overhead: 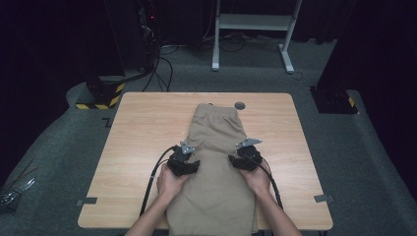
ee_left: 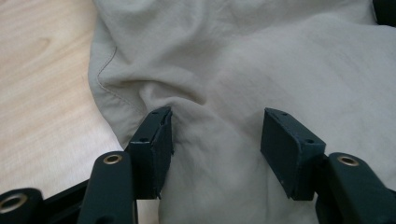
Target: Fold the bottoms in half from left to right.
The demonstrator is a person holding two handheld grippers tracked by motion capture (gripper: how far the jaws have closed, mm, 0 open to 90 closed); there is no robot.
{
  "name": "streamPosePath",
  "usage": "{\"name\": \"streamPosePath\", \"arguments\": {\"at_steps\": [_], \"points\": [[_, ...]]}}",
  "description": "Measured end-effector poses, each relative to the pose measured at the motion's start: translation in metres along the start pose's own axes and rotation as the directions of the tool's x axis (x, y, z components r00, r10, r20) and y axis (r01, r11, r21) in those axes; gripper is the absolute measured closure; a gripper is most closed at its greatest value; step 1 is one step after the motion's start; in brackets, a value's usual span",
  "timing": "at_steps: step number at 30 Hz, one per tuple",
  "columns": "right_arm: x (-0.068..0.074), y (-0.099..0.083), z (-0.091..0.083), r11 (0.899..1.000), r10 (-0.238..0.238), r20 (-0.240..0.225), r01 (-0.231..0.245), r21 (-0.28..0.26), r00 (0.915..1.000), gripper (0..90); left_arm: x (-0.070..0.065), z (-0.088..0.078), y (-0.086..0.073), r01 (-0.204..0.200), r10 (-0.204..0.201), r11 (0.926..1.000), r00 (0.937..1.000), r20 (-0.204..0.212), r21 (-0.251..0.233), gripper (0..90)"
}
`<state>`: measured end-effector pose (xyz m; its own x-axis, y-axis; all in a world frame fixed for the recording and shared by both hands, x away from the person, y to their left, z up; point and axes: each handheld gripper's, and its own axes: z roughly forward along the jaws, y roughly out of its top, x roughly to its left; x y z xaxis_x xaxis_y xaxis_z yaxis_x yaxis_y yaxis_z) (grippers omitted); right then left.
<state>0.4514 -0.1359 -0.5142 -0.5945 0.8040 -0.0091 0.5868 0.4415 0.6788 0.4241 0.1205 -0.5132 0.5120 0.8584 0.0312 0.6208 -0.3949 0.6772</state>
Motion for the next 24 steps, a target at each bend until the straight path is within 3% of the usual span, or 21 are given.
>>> {"name": "streamPosePath", "arguments": {"at_steps": [3, 4, 7, 10, 12, 15, 18, 22, 24], "points": [[-0.008, 0.007, 0.007, 1.000, 0.011, 0.006, -0.011, -0.003, 0.9999, 51.3, 0.003, 0.006, 0.008, 0.009, -0.009, 0.9999, 0.9999, -0.005, 0.012, 42.0], [-0.008, 0.009, 0.008, 1.000, 0.012, 0.007, -0.012, 0.004, 0.9999, 51.3, 0.003, 0.007, 0.009, 0.030, -0.030, 0.9994, 0.9995, 0.007, 0.016, 40.9], [-0.009, 0.011, 0.006, 0.999, 0.028, 0.016, -0.028, 0.028, 0.9995, 47.8, 0.006, 0.000, 0.008, 0.057, -0.057, 0.9983, 0.9982, 0.020, 0.016, 39.4], [-0.009, 0.004, -0.015, 0.995, 0.102, 0.003, -0.102, -0.021, 0.9948, 46.7, 0.010, -0.016, -0.002, 0.051, -0.052, 0.9983, 0.9984, -0.025, -0.027, 39.2], [-0.008, -0.003, -0.032, 0.988, 0.142, -0.006, -0.142, -0.068, 0.9899, 45.3, 0.017, -0.023, -0.008, 0.096, -0.096, 0.9951, 0.9953, -0.003, -0.022, 37.2], [-0.004, -0.013, -0.046, 0.989, 0.141, 0.026, -0.140, -0.055, 0.9896, 42.5, 0.023, -0.029, -0.016, 0.133, -0.133, 0.9910, 0.9909, 0.017, -0.010, 34.2], [-0.002, -0.024, -0.046, 0.990, 0.142, 0.053, -0.142, -0.013, 0.9884, 40.3, 0.023, -0.032, -0.022, 0.142, -0.142, 0.9898, 0.9890, 0.042, 0.002, 33.7], [-0.003, -0.034, -0.044, 0.986, 0.167, 0.059, -0.166, -0.015, 0.9843, 39.6, 0.018, -0.029, -0.027, 0.124, -0.125, 0.9920, 0.9915, 0.035, 0.022, 33.1], [-0.001, -0.037, -0.042, 0.985, 0.171, 0.061, -0.171, -0.009, 0.9834, 39.2, 0.017, -0.026, -0.027, 0.133, -0.134, 0.9907, 0.9899, 0.046, 0.027, 32.6]]}}
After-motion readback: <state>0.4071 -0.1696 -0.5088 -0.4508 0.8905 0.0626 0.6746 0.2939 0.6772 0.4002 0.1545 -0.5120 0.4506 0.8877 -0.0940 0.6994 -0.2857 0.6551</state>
